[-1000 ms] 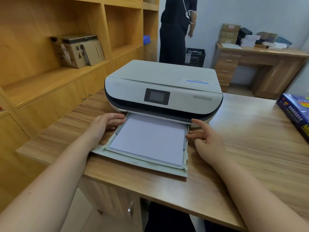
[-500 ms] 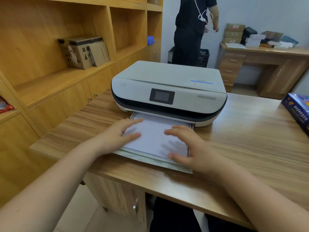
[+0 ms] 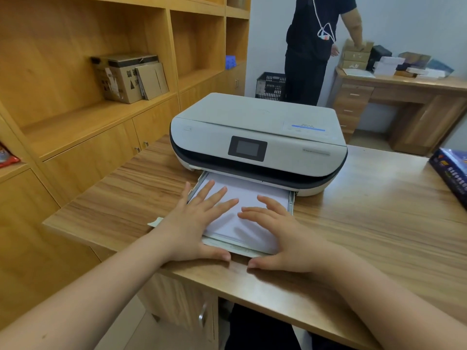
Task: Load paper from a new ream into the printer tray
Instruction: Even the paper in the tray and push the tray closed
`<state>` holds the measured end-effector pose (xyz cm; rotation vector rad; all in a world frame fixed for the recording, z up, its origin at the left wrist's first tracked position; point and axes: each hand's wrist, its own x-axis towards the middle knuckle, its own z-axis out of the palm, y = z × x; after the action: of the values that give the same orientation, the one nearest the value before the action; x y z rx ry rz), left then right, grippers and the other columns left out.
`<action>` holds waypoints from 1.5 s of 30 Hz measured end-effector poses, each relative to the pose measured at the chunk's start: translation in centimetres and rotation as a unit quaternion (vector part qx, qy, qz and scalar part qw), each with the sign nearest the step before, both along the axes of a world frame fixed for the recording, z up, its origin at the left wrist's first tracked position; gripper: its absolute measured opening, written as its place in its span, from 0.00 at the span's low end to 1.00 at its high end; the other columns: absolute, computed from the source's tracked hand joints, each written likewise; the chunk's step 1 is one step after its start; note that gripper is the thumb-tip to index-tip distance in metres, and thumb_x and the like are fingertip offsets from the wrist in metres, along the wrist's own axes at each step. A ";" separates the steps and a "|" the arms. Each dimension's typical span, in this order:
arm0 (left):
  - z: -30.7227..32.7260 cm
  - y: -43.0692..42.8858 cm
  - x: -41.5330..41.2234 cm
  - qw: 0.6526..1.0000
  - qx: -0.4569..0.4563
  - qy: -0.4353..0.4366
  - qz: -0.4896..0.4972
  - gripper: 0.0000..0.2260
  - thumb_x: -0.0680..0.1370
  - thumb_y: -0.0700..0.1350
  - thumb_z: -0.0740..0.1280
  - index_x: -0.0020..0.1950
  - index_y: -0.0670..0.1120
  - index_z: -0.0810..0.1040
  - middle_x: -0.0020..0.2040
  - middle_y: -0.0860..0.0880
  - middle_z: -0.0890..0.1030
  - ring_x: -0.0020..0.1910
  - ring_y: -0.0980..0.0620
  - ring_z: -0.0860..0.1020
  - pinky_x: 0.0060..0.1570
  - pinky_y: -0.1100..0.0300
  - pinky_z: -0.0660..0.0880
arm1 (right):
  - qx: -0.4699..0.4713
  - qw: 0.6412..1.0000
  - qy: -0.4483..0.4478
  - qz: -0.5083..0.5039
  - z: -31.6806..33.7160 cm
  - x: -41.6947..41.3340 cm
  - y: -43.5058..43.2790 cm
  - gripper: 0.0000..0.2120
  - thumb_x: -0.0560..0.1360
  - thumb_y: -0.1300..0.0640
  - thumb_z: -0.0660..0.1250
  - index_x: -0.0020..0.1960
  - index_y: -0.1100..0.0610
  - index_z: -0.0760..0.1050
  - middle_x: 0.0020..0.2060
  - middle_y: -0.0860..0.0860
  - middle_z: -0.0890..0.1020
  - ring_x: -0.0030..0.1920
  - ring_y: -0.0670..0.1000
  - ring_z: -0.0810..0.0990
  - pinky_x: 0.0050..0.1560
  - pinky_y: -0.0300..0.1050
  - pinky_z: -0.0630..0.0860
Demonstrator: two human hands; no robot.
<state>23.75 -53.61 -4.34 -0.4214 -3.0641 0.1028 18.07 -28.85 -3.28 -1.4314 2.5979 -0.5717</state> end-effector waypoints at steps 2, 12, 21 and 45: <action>0.4 -0.1 -0.2 1.000 -0.008 0.019 0.003 0.47 0.64 0.81 0.50 0.76 0.63 0.35 0.79 0.56 0.36 0.74 0.51 0.29 0.72 0.37 0.35 | -0.016 1.000 -0.005 -0.002 0.1 -0.3 0.1 0.39 0.68 0.35 0.70 0.74 0.39 0.59 0.74 0.33 0.59 0.76 0.39 0.40 0.75 0.45 0.52; -0.7 1.7 0.3 0.991 -0.033 0.128 0.003 0.38 0.74 0.73 0.46 0.78 0.54 0.58 0.77 0.45 0.63 0.77 0.43 0.57 0.68 0.34 0.56 | -0.014 0.999 -0.037 -0.013 0.7 -1.9 -0.1 0.39 0.66 0.34 0.71 0.73 0.40 0.62 0.70 0.30 0.63 0.74 0.35 0.44 0.73 0.41 0.56; -1.4 1.6 -2.8 0.991 0.013 0.102 0.090 0.42 0.67 0.77 0.32 0.76 0.58 0.32 0.79 0.46 0.37 0.76 0.41 0.34 0.71 0.34 0.44 | -0.060 0.996 0.035 -0.060 0.1 -4.0 0.2 0.37 0.66 0.33 0.69 0.71 0.44 0.67 0.67 0.37 0.71 0.74 0.42 0.55 0.72 0.43 0.61; -0.6 1.6 -10.7 0.990 0.036 0.102 0.086 0.38 0.72 0.73 0.47 0.74 0.64 0.31 0.76 0.58 0.29 0.73 0.53 0.26 0.69 0.33 0.33 | -0.051 0.929 0.308 -0.198 -2.4 -9.7 0.5 0.40 0.71 0.30 0.58 0.76 0.52 0.63 0.75 0.47 0.61 0.77 0.52 0.51 0.75 0.54 0.43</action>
<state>13.10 -52.06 -4.99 -0.1325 -2.8848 0.0389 8.40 -28.32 -5.64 -1.2677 3.4469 -0.3277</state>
